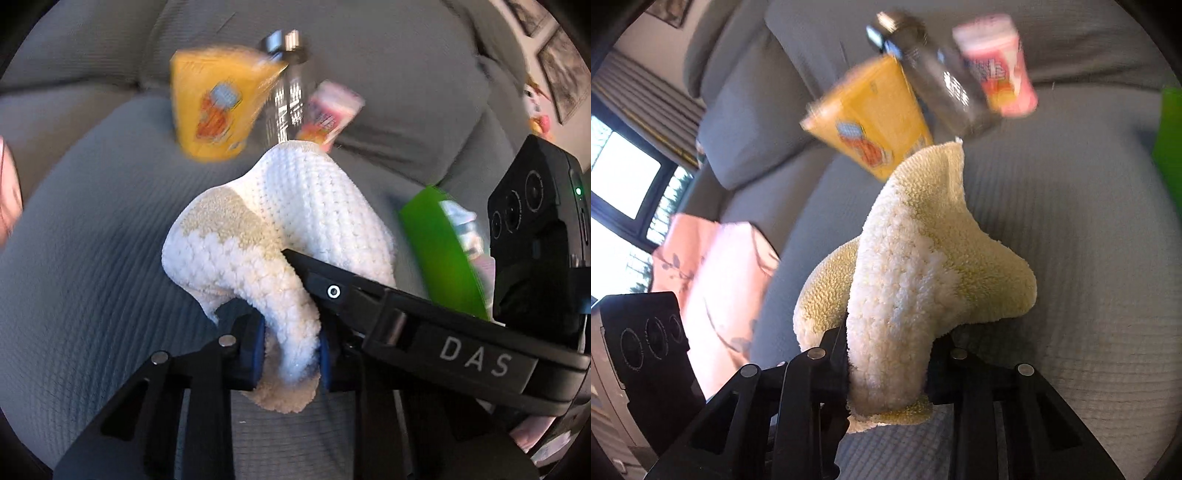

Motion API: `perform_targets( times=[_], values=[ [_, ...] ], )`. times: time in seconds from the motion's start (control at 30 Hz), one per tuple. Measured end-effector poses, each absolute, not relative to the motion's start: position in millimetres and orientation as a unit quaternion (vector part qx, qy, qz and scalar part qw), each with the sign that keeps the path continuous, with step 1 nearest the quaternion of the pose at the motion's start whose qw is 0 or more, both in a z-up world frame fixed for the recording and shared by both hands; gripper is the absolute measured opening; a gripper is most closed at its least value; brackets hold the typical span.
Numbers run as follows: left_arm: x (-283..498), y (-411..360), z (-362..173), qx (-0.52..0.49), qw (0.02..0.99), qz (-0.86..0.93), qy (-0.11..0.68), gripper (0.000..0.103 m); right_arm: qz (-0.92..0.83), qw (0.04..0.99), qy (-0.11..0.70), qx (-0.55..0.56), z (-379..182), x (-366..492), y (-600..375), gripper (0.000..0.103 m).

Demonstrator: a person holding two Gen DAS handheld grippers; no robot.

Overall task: Organize soft objects
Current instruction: 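Grasp the white-and-beige knit cloth with the right gripper and lift, then carry the knit cloth over the green box and lower it inside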

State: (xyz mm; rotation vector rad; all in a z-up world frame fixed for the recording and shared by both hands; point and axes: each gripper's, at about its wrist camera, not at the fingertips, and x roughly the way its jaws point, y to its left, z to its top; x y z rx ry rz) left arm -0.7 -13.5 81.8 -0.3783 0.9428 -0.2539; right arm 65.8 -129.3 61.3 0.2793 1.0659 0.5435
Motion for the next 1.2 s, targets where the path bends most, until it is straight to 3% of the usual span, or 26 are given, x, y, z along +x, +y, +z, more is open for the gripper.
perform_targets(
  times=[0.5, 1.2],
  values=[
    [-22.0, -109.7, 190.7, -0.075, 0.917, -0.223, 0.323, 0.019, 0.213, 0.907, 0.324, 0.167, 177.8, 4.1, -215.3, 0.032],
    [-16.4, -221.2, 205.2, -0.004, 0.893, -0.335, 0.300, 0.019, 0.104, 0.936, 0.243, 0.232, 202.9, -43.6, -322.8, 0.032]
  ],
)
